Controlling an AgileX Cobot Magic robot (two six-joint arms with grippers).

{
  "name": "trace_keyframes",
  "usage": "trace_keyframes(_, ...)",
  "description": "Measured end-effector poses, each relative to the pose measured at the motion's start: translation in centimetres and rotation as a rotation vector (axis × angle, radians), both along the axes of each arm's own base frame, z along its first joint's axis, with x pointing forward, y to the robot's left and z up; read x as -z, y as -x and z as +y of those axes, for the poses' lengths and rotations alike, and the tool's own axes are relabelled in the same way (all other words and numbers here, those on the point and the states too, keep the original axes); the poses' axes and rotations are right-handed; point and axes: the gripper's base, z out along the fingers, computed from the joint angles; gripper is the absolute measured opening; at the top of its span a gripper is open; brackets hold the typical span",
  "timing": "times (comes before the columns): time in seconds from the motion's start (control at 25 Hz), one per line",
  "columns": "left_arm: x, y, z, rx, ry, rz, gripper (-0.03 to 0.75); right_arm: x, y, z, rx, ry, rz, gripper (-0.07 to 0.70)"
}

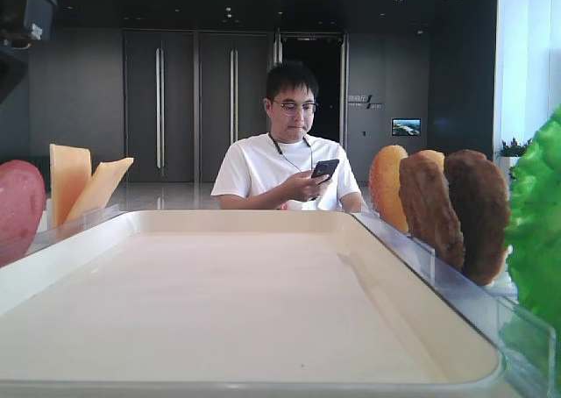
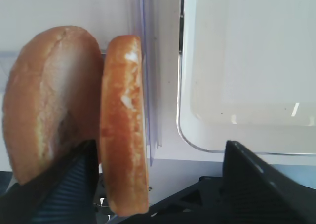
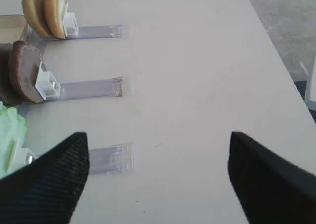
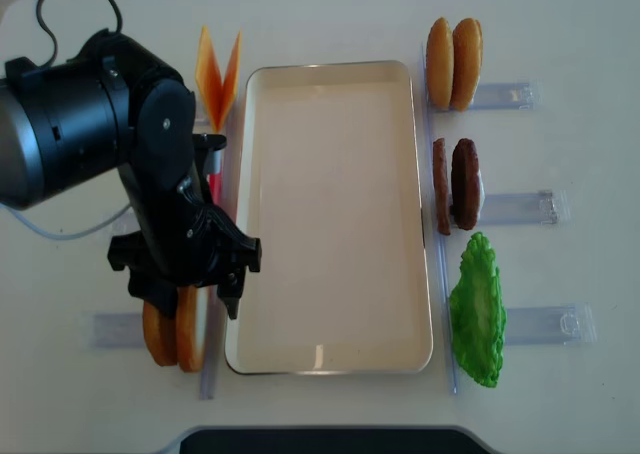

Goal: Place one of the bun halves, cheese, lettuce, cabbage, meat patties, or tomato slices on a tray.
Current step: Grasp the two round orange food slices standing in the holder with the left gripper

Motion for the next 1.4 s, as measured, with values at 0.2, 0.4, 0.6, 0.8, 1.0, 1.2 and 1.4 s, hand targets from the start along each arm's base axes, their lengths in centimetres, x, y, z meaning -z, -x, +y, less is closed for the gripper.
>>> trace_keyframes(0.2,0.00,-0.03,0.02,0.002,-0.002,-0.003,0.597,0.00,0.00,0.00,0.000,0.000,0.000,0.577)
trace_keyframes(0.4,0.00,-0.05,0.03,0.004,-0.003,-0.006,0.597,0.00,0.00,0.00,0.000,0.000,0.000,0.577)
trace_keyframes(0.6,0.00,-0.05,0.03,0.004,-0.003,-0.006,0.597,0.00,0.00,0.00,0.000,0.000,0.000,0.577)
trace_keyframes(0.8,0.00,-0.05,0.04,0.005,-0.004,-0.005,0.568,0.00,0.00,0.00,0.000,0.000,0.000,0.577)
trace_keyframes(1.0,-0.03,0.14,0.17,0.007,-0.018,0.016,0.509,0.00,0.00,0.00,0.000,0.000,0.000,0.577)
trace_keyframes(1.2,-0.04,0.23,0.24,0.008,-0.026,0.027,0.473,0.00,0.00,0.00,0.000,0.000,0.000,0.577)
trace_keyframes(1.4,-0.04,0.17,0.32,0.014,-0.034,0.021,0.435,0.00,0.00,0.00,0.000,0.000,0.000,0.577)
